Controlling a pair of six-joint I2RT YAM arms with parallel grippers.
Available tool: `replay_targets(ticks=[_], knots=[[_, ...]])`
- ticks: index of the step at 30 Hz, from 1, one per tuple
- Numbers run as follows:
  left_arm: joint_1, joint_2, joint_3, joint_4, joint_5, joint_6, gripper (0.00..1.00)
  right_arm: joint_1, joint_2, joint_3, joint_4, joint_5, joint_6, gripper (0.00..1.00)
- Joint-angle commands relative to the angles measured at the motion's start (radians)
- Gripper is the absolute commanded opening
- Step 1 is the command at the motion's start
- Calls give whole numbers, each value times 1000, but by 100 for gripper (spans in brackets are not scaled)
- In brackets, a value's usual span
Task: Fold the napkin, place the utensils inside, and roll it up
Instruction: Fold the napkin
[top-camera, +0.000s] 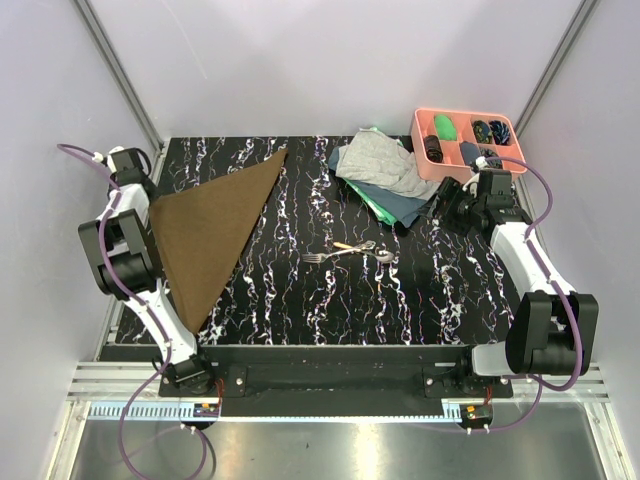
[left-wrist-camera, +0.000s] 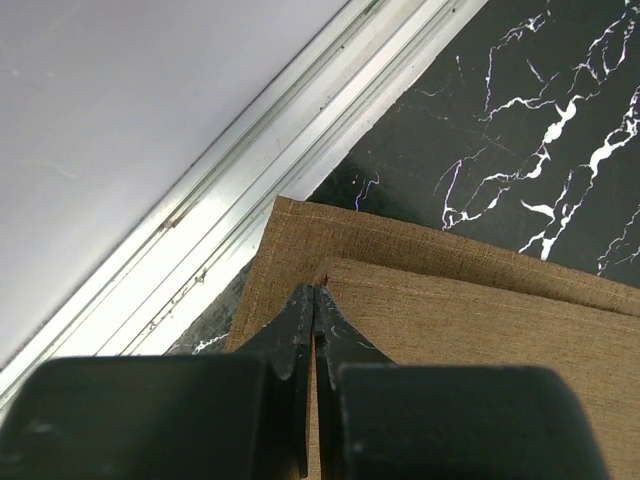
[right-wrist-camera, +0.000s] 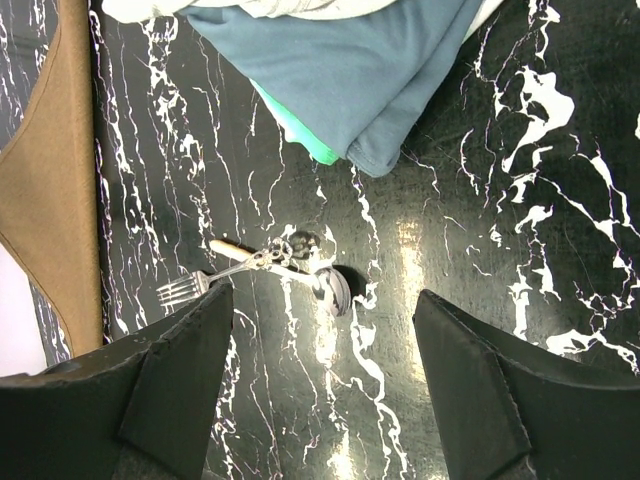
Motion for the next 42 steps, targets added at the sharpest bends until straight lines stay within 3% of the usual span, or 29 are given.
replay_targets(ticks=[1, 35, 40, 42], knots=[[16, -72, 13, 48, 6, -9, 0, -2, -40, -2, -3, 15, -8, 81], [39, 28, 94, 22, 33, 5, 0, -1, -7, -2, -5, 18, -13, 80], [39, 29, 103, 14, 38, 5, 22, -1, 0, -5, -3, 14, -13, 81], [39, 17, 99, 14, 24, 3, 42, 1, 2, -2, -5, 15, -17, 80]])
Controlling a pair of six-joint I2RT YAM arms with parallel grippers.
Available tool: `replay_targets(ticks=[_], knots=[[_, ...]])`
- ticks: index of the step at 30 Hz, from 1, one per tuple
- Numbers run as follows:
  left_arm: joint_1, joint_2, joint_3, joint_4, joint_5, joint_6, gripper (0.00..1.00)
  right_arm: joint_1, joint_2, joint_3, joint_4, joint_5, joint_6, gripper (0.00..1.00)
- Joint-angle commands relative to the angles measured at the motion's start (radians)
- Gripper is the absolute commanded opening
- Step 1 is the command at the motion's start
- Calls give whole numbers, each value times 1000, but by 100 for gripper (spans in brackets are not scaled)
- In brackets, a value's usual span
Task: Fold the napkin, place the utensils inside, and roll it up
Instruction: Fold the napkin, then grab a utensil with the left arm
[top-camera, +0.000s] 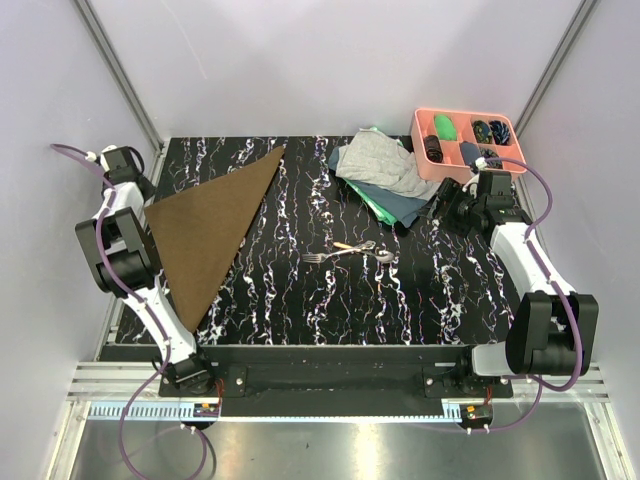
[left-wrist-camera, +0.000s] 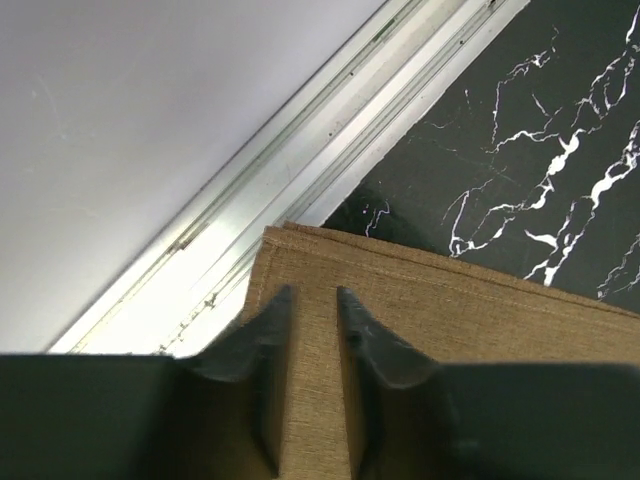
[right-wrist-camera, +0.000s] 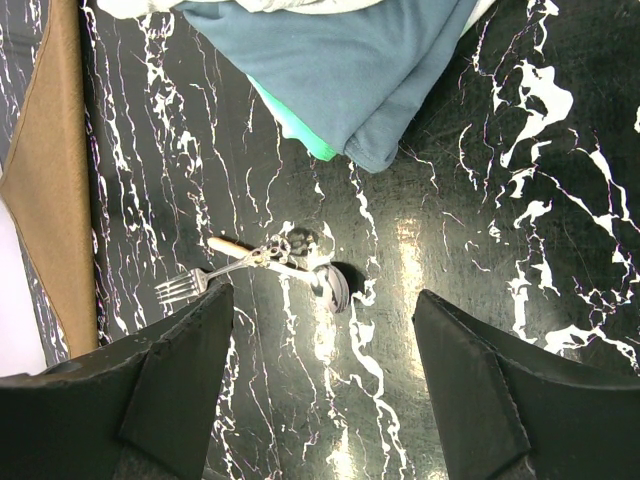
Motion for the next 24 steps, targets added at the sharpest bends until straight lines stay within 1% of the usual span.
replay_targets(ticks=[1, 2, 4, 7, 9, 11, 14, 15, 17, 18, 20, 21, 22, 23, 24], knots=[[7, -30, 41, 22, -6, 3, 62, 2, 1, 2, 3, 12, -19, 80], [7, -36, 38, 21, -12, 4, 70, 2, 3, 2, 3, 14, -19, 80], [9, -58, 38, 16, -14, 1, 82, 7, 0, 2, 4, 15, -21, 80], [-2, -101, 20, 8, -14, -5, 87, 27, 0, 5, 3, 31, -19, 80], [-22, -128, 7, 5, -21, -3, 89, 36, 3, 6, 3, 54, -18, 80], [-42, -180, -12, 4, -26, -5, 90, 108, 14, 7, 7, 83, -18, 80], [-117, -257, -42, -1, -32, 15, 90, 183, 46, 4, 27, 112, -10, 80], [-169, -280, -52, -1, -34, 21, 90, 197, 56, 1, 36, 114, -4, 80], [-229, -355, -104, 5, -12, 29, 90, 222, 79, -10, 79, 101, -3, 80], [-306, -409, -132, 19, -5, 35, 90, 237, 102, -11, 92, 94, 5, 80], [-397, -453, -230, 83, 21, 60, 89, 245, 127, -19, 119, 66, 11, 80], [-496, -485, -265, 108, 35, 73, 88, 246, 130, -25, 129, 60, 20, 79], [-546, -492, -325, 153, 49, 78, 87, 246, 130, -36, 135, 63, 20, 79], [-594, -496, -353, 178, 101, 89, 86, 246, 121, -40, 135, 74, 17, 79], [-687, -493, -396, 200, 121, 121, 84, 246, 113, -47, 136, 89, 11, 80]])
